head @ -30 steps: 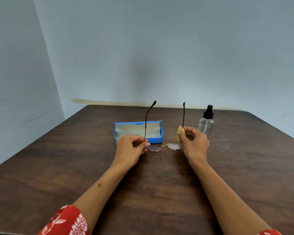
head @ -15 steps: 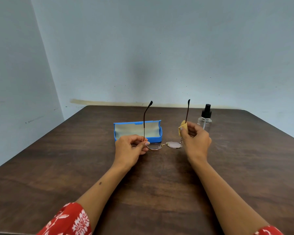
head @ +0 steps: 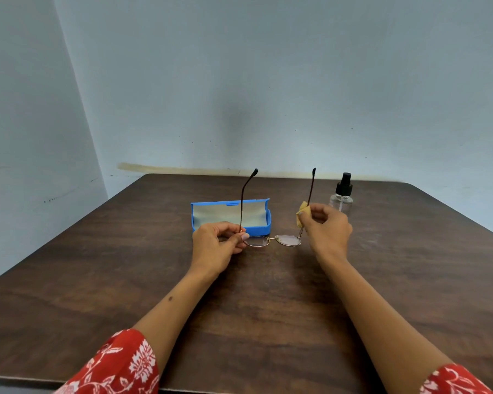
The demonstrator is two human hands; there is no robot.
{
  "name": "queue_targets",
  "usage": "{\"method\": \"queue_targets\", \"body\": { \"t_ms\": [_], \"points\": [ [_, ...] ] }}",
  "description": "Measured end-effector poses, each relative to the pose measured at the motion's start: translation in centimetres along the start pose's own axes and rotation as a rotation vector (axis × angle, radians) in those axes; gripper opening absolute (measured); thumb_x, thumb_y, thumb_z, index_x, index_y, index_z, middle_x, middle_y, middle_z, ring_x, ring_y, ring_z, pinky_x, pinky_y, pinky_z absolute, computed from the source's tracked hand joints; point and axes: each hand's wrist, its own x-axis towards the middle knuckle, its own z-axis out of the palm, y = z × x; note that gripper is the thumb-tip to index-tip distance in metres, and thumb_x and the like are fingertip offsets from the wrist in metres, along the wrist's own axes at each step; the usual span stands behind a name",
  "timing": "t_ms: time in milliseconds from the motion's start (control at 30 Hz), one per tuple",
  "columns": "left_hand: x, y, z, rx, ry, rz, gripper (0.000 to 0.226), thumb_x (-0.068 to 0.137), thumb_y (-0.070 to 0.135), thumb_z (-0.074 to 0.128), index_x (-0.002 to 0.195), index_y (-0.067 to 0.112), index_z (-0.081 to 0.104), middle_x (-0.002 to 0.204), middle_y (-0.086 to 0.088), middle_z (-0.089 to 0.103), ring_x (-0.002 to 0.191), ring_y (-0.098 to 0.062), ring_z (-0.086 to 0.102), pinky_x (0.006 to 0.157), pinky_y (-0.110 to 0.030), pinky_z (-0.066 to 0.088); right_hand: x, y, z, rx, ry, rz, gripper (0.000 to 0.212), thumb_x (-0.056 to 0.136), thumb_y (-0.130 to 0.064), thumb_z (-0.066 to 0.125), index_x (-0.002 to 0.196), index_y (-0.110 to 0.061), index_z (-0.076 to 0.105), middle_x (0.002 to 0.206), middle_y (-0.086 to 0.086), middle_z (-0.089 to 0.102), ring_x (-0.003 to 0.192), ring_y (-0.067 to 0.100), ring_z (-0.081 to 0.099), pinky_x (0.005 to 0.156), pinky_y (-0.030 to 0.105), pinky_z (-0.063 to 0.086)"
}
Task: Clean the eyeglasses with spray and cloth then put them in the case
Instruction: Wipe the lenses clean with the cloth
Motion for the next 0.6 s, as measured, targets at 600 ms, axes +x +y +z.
{"method": "queue_targets", "body": {
  "t_ms": [600],
  "points": [
    [0.2,-0.2,0.2,-0.005,-0.061,0.000,0.009,0.079,0.003,0.070,0.086,0.007,0.070,0.073,-0.008,0.070,0.062,-0.008,0.069,0.063,-0.021,0.058,1.1,-2.1,-1.4,0.030,0.042,-0.027,0.002,0.081,-0.016,0.068,0.080,-0.015,0.067,0.066,-0.009,0.064,0.065,0.001,0.060,0.063,0.002,0.042]
  ]
}}
